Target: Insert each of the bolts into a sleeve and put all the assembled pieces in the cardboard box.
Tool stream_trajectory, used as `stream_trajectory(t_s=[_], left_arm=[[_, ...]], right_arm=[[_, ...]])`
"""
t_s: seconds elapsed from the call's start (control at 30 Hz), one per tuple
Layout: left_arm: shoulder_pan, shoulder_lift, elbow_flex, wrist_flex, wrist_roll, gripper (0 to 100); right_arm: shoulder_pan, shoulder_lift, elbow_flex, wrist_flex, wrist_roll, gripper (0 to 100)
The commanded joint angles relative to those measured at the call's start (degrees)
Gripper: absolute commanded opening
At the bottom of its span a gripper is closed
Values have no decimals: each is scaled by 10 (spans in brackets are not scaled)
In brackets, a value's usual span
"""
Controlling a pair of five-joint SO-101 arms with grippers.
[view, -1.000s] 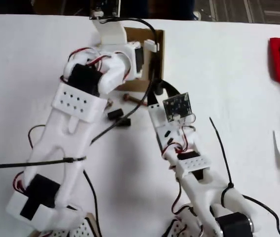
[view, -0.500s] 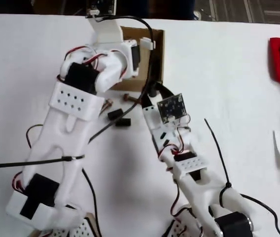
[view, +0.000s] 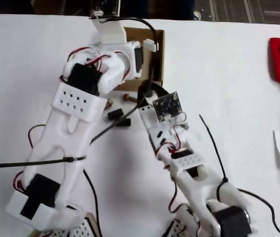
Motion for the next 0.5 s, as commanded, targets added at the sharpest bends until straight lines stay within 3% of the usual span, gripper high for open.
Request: stream_trajectory(t_s=[0.0,0.07,0.47], left_arm=[[9,-4,-16,-7,42,24],[9,-3,-15,-7,69,24],[11,-2,-15,-7,70,24]], right_arm=[[-2,38,-47,-4,0,22],[-2,52,-54,-4,0,22],[-7,-43,-22,0,-1,22]])
